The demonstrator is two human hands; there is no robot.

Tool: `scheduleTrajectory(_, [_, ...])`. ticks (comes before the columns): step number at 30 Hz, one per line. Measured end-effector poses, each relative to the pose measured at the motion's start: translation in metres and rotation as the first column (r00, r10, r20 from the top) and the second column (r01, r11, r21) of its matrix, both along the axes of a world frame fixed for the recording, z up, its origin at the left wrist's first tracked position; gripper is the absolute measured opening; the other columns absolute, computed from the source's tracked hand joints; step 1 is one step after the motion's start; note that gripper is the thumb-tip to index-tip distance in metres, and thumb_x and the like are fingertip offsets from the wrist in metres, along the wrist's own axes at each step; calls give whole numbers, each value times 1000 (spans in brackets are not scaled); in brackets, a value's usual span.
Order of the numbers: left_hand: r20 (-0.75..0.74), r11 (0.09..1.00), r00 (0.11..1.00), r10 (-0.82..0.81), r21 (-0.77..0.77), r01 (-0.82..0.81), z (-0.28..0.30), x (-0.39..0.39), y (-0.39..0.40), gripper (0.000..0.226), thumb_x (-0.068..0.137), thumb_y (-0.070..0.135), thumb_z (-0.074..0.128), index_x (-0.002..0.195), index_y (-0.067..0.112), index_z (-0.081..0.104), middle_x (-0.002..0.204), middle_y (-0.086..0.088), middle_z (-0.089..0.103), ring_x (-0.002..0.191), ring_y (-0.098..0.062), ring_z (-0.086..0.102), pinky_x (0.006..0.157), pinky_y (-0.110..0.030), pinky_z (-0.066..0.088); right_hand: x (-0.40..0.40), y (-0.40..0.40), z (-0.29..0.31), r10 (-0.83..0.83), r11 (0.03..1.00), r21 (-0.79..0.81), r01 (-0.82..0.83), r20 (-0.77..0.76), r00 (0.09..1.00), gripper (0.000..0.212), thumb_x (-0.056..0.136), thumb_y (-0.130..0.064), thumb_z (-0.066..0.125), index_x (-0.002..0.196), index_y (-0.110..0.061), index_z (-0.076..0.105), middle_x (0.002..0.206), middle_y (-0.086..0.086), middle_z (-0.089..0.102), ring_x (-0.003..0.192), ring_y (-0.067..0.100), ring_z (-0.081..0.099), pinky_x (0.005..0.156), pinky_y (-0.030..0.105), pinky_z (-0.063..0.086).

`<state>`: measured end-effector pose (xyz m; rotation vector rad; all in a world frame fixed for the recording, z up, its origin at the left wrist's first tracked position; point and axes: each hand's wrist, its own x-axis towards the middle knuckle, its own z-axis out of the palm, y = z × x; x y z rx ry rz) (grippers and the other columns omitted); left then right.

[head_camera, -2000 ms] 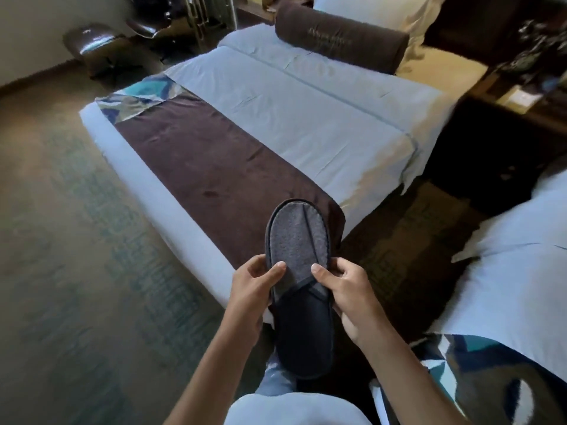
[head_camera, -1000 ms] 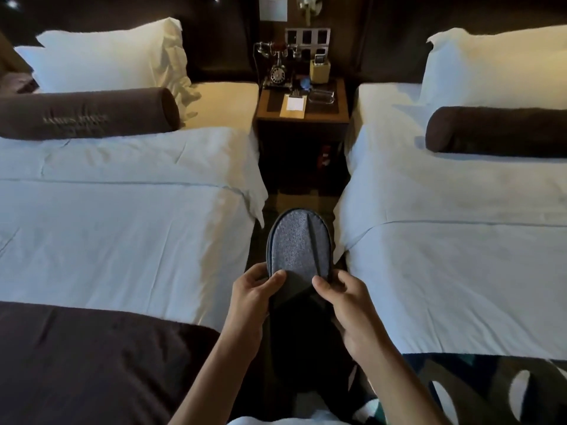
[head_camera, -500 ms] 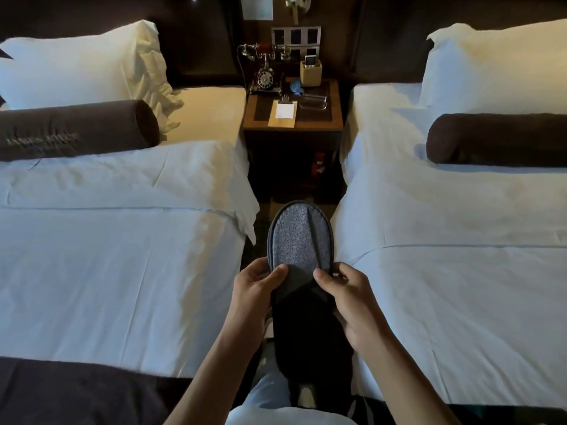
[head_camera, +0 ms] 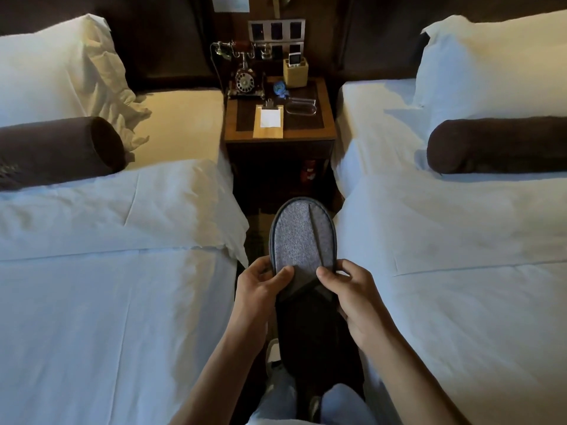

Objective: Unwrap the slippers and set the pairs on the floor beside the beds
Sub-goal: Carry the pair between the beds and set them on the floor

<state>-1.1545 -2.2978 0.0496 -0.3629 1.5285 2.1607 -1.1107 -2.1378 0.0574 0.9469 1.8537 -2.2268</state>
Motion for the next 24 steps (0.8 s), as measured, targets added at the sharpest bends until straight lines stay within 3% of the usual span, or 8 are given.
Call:
scheduleTrajectory(6, [-1,1000,1000,-24,-15,24,-23,-40,12,40,74,14,81,112,10,69,104,-18,78,94,-35,76,74,-36,62,-41,15,-20,-3,1000,7,3,4,1000,4,85,-15,73,83,-12,72,84,12,76,92,33,72,90,50,55])
scheduleTrajectory(9, [-4,999,1000,-13,-46,13,-44,-51,19,42,71,19,83,111,15,71,105,-15,78,96,-33,76,74,-35,62,-56,26,-41,39,999,17,-39,17,999,6,83,-21,74,80,-16,72,86,11,75,96,34,71,88,48,57])
scheduleTrajectory(12, [-4,997,999,34,-67,-34,-75,-62,28,42,71,21,83,111,16,72,105,-14,78,96,-32,76,73,-33,62,-71,37,-73,78,996,30,-79,42,996,17,83,-28,75,91,-13,71,92,11,73,101,34,68,91,47,57])
scheduleTrajectory(15, [-2,992,999,51,-111,-50,-117,-71,38,38,75,15,80,112,13,71,103,-14,78,94,-32,77,73,-32,62,-85,47,-120,108,994,25,-110,54,993,10,84,-26,74,82,-18,68,79,-1,71,91,27,69,73,34,57])
scheduleTrajectory(17, [-2,990,999,54,-132,-54,-150,-76,43,36,79,12,78,114,11,69,103,-14,79,94,-32,77,73,-34,62,-92,52,-156,106,994,17,-108,60,993,16,83,-25,75,91,-13,67,85,1,70,90,23,67,68,30,51])
scheduleTrajectory(20, [-20,983,998,52,-177,-55,-206,-79,52,33,83,9,75,115,12,68,102,-11,79,93,-29,77,73,-32,63,-98,60,-219,106,994,33,-109,76,991,46,78,-33,76,113,-5,65,101,9,71,102,29,67,79,39,50])
scheduleTrajectory(24, [-43,965,998,43,-257,-53,-289,-79,66,36,87,6,72,121,14,66,102,-6,80,93,-23,77,73,-28,62,-99,68,-307,74,995,52,-80,112,991,35,80,-28,77,102,-4,64,99,10,72,103,29,68,101,52,50])
